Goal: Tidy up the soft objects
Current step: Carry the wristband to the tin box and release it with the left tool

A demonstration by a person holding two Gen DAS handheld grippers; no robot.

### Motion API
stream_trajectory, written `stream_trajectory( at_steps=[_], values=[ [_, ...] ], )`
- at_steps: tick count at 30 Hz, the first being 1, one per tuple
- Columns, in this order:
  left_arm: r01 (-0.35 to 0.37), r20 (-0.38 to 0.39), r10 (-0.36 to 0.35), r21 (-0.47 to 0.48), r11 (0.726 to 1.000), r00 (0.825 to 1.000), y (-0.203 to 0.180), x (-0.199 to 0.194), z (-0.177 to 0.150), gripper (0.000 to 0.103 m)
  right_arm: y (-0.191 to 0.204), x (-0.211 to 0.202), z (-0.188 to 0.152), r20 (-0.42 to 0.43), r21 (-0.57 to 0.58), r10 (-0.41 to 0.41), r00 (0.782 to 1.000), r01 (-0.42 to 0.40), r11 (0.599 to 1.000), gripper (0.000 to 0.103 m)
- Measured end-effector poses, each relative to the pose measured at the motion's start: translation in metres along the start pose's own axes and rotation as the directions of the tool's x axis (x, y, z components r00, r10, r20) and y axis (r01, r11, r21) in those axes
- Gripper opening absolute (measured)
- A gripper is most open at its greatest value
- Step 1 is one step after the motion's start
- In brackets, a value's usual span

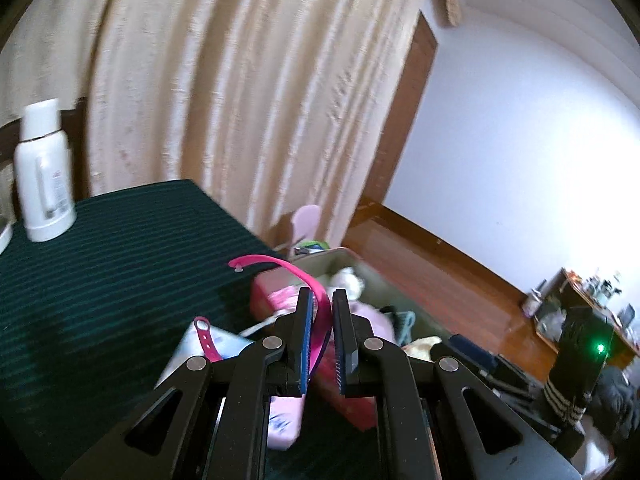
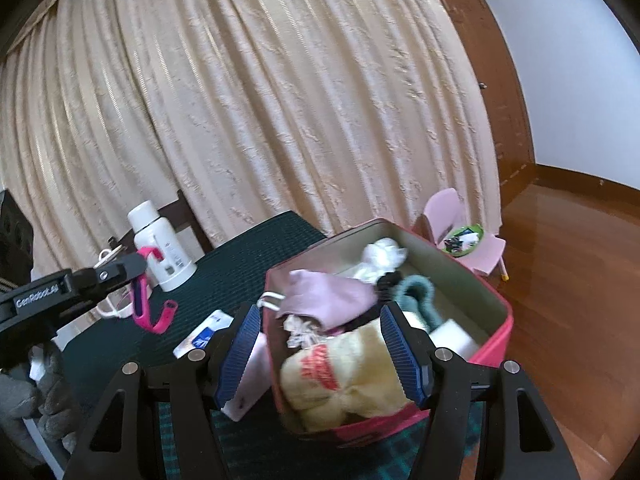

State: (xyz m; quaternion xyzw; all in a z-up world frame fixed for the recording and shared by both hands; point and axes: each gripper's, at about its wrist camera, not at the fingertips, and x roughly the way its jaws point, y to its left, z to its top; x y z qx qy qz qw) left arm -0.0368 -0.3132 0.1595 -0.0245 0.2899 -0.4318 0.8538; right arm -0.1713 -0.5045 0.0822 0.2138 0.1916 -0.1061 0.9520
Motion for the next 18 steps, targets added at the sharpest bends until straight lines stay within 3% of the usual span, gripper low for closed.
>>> stream_trajectory(
  at_steps=[8,15,17,18],
  values=[
    [0.083,-0.045,-0.081,0.038,0.996,0.996,-0.029,0.048,0.012,0.009,-0.019,-0.002,0.0,0.012,0.028,-0.02,1.0,0.019,0.999,0.066],
    [0.177,-0.104,-0.173,0.03,0.984,0.979,-0.044,0.086,0.016,0.011,-0.026,-0.001,-0.001,0.015,0.029,-0.033,0.999,0.033,0.999,0.066],
    [0.189,-0.119,-0.184,0.03,0.982,0.976,-0.047,0.091,0.014,0.028,-0.027,0.0,-0.001,0.013,0.031,-0.037,0.999,0.036,0.999,0.066],
    [0.19,-0.12,-0.186,0.023,0.982,0.975,-0.047,0.093,0.013,0.044,-0.028,0.001,-0.001,0.01,0.033,-0.038,0.999,0.037,0.999,0.066]
  ],
)
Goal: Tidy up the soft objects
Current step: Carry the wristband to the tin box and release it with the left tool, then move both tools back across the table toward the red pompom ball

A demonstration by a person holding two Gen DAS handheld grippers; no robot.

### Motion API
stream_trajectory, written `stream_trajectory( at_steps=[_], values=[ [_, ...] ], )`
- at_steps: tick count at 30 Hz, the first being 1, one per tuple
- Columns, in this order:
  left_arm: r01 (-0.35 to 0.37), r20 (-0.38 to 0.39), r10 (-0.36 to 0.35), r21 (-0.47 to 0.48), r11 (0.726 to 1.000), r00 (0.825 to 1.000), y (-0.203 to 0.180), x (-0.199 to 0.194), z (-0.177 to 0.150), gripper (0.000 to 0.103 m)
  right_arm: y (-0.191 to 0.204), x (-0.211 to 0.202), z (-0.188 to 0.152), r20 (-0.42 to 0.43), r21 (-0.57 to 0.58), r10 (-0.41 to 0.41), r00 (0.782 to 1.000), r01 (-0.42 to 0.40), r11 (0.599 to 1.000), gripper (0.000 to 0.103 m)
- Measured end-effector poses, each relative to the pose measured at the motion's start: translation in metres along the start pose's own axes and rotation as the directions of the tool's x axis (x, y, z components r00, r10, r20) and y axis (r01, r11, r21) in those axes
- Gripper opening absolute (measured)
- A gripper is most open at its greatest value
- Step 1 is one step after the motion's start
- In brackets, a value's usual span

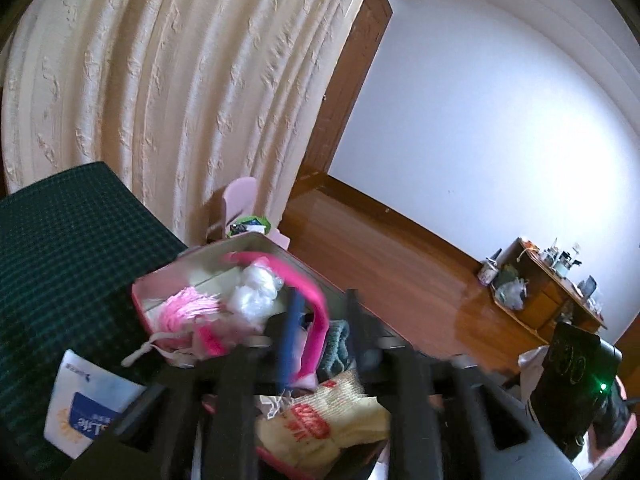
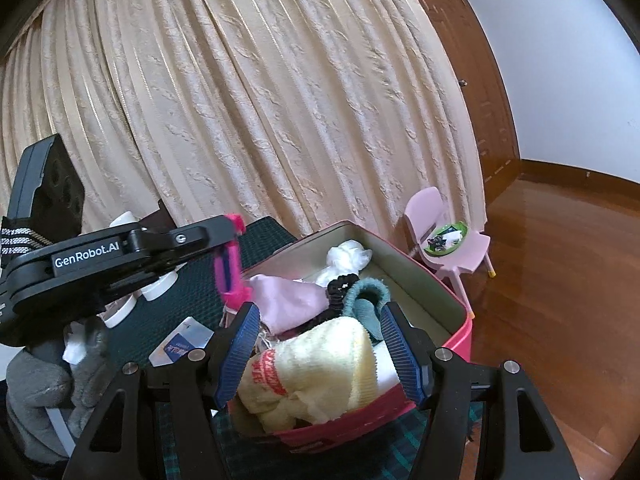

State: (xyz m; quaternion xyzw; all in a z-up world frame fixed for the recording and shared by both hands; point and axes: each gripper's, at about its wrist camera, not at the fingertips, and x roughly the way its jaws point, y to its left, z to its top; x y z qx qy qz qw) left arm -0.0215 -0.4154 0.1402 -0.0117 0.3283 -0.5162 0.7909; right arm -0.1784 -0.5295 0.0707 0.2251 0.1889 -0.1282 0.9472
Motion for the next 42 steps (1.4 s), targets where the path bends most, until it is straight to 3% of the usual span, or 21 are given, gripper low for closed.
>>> stream_trajectory(
  at_steps=[1,11,14,20,23,26,30,36,42],
  values=[
    [0.003,0.003,-0.003,-0.008,1.0,1.0,0.001,0.0,0.0,0.049,-0.001,0.001,0.0,-0.004,0.001,-0.002,1.0,0.002,1.0,0.066],
    [-0.043,0.002,0.043,-0.064,0.997,0.999,0.021,-0.021,-0.01,0.053,0.003,0.02,-0.001,-0.08,-0.042,-0.015,0.997,0.012,0.999,0.067],
    [-0.113,0.012,0.114,-0.058,0.992,0.993,0.026,-0.034,-0.017,0.061,0.003,0.027,-0.003,-0.126,-0.045,-0.007,0.992,0.001,0.999,0.069],
    [-0.296,0.029,0.299,-0.081,0.952,0.954,0.049,-0.07,-0.036,0.066,0.004,0.033,-0.008,-0.178,-0.073,-0.058,0.982,0.046,0.996,0.07],
    [-0.413,0.035,0.417,-0.083,0.907,0.908,0.061,-0.092,-0.047,0.066,0.008,0.028,-0.004,-0.157,-0.073,-0.058,0.986,0.047,0.996,0.07],
    [-0.533,0.046,0.537,-0.079,0.842,0.842,0.072,-0.116,-0.057,0.068,0.019,0.02,0.001,-0.117,-0.087,-0.043,0.992,0.033,0.996,0.07],
    [-0.632,0.063,0.636,-0.081,0.771,0.769,0.085,-0.145,-0.072,0.072,0.039,0.012,0.005,-0.077,-0.122,-0.012,0.997,0.002,0.993,0.071],
    [-0.736,0.067,0.744,-0.112,0.668,0.665,0.106,-0.191,-0.098,0.075,0.078,0.006,0.004,-0.045,-0.186,0.066,0.997,-0.073,0.98,0.073],
    [-0.789,0.059,0.806,-0.174,0.59,0.59,0.124,-0.231,-0.121,0.078,0.116,0.01,-0.007,-0.083,-0.241,0.148,0.986,-0.164,0.956,0.073]
  ],
)
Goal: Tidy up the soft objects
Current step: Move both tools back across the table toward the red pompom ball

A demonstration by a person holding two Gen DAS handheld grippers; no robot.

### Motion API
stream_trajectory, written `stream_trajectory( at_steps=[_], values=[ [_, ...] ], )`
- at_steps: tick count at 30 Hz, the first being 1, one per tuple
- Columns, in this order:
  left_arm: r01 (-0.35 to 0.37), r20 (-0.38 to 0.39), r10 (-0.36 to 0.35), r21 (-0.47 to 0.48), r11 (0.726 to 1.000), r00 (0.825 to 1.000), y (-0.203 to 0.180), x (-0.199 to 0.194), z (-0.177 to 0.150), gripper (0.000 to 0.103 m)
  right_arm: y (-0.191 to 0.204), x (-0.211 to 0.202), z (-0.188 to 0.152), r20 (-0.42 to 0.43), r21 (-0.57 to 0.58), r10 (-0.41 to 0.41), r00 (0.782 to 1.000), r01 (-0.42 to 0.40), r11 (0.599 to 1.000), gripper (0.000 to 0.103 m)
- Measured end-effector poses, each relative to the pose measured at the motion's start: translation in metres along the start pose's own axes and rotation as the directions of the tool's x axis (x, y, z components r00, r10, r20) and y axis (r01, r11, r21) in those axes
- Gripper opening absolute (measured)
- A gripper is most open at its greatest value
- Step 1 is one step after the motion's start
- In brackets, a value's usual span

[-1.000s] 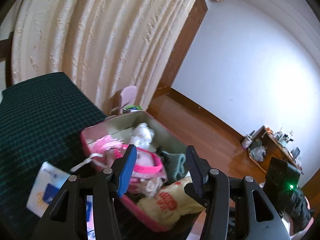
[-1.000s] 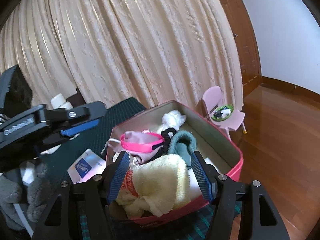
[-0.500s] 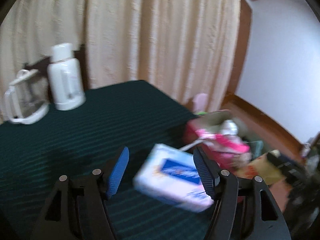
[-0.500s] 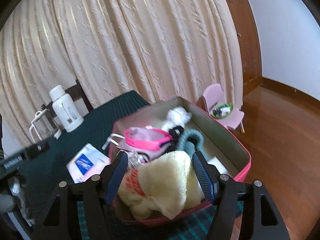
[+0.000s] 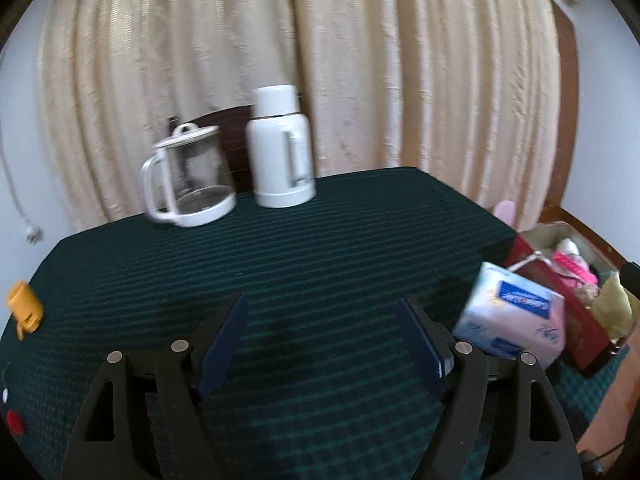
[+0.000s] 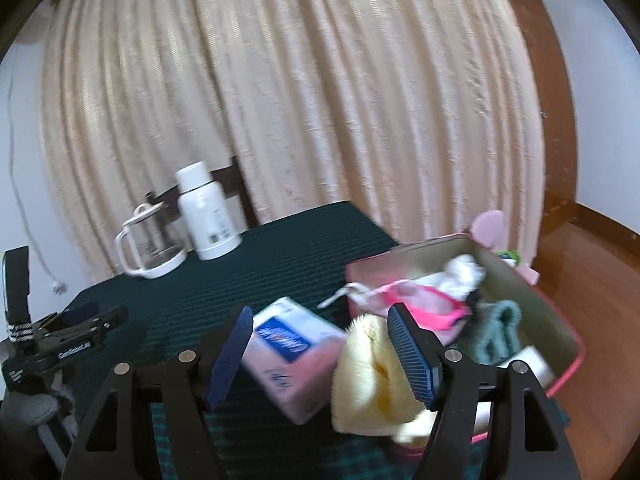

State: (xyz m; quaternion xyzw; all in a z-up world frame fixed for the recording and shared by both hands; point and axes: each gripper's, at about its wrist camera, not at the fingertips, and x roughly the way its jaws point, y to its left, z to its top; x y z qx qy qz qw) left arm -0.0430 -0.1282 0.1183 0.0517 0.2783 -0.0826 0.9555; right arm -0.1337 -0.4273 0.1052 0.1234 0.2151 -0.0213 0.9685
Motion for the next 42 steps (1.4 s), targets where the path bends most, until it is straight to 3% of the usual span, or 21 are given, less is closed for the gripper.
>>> stream_trajectory(
  at_steps=[9,29,38,42],
  values=[
    [-0.09,0.012,0.091,-0.049,0.995,0.996,0.047,-0.014,-0.017,0.079,0.048,0.008,-0.011,-0.053,-0.065,0.088,0.995,-0.091,0.994,0.073],
    [-0.203,0.001,0.206,-0.174,0.964,0.978,0.134,-0.045,-0.047,0.079,0.132,0.023,-0.031,-0.149,-0.186,0.2,0.968,-0.226,0.956,0.073],
    [-0.265,-0.01,0.276,-0.311,0.913,0.961,0.204,-0.083,-0.073,0.079,0.169,0.028,-0.039,-0.187,-0.238,0.247,0.951,-0.288,0.927,0.073],
    [-0.312,-0.035,0.325,-0.394,0.865,0.945,0.245,-0.102,-0.092,0.079,0.185,0.031,-0.046,-0.211,-0.257,0.265,0.941,-0.315,0.913,0.073]
  ],
)
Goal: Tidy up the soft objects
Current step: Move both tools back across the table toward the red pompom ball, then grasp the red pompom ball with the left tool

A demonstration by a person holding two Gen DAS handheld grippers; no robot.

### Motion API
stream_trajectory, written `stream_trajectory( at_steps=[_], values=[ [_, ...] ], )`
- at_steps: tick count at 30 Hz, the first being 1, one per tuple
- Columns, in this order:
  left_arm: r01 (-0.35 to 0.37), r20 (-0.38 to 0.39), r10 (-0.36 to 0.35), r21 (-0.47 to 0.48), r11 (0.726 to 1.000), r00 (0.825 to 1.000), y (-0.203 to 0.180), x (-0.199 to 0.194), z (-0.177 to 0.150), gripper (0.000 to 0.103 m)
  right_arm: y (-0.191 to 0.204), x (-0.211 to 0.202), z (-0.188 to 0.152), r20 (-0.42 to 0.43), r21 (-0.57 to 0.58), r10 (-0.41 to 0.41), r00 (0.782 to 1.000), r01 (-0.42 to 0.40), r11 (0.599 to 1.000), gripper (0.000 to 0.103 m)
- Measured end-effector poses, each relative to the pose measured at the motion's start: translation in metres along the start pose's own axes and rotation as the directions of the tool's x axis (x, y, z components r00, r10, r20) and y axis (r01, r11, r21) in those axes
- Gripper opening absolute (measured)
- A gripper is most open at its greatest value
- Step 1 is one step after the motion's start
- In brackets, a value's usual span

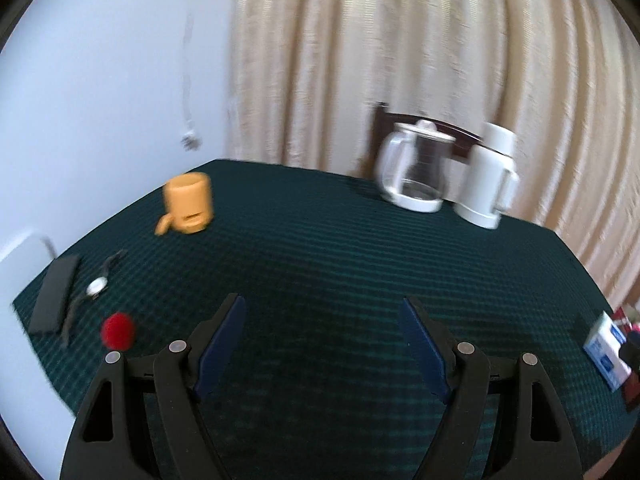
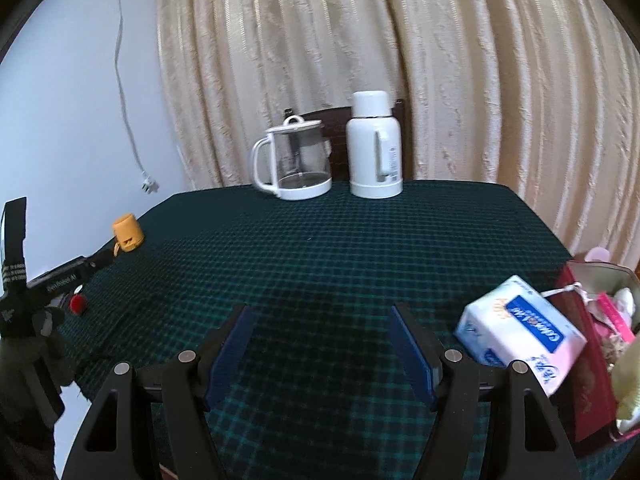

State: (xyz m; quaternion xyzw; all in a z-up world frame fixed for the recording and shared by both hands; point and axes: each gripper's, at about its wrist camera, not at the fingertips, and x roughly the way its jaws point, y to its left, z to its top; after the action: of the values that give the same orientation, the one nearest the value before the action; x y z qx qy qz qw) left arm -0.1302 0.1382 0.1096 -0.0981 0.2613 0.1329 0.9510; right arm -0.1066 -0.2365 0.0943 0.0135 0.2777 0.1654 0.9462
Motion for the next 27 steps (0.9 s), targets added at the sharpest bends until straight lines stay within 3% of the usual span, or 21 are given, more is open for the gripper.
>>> stream_trajectory(
  at_steps=[8,15,27],
  values=[
    [-0.147,-0.013,0.147,-0.137,0.98,0.989,0.076,-0.002,-0.006,0.079,0.019,0.013,-0.005,-0.037,-0.024,0.032,0.999,-0.033,0.999,0.073],
    [-0.283,-0.105,0.267,-0.203,0.937,0.958,0.13,0.017,-0.03,0.079,0.022,0.018,-0.007,-0.057,-0.021,0.036,0.998,-0.038,0.999,0.073],
    [-0.341,-0.182,0.307,-0.201,0.918,0.934,0.165,0.056,-0.039,0.076,0.018,0.024,-0.01,-0.079,0.01,0.034,0.996,-0.033,0.999,0.074]
  ],
)
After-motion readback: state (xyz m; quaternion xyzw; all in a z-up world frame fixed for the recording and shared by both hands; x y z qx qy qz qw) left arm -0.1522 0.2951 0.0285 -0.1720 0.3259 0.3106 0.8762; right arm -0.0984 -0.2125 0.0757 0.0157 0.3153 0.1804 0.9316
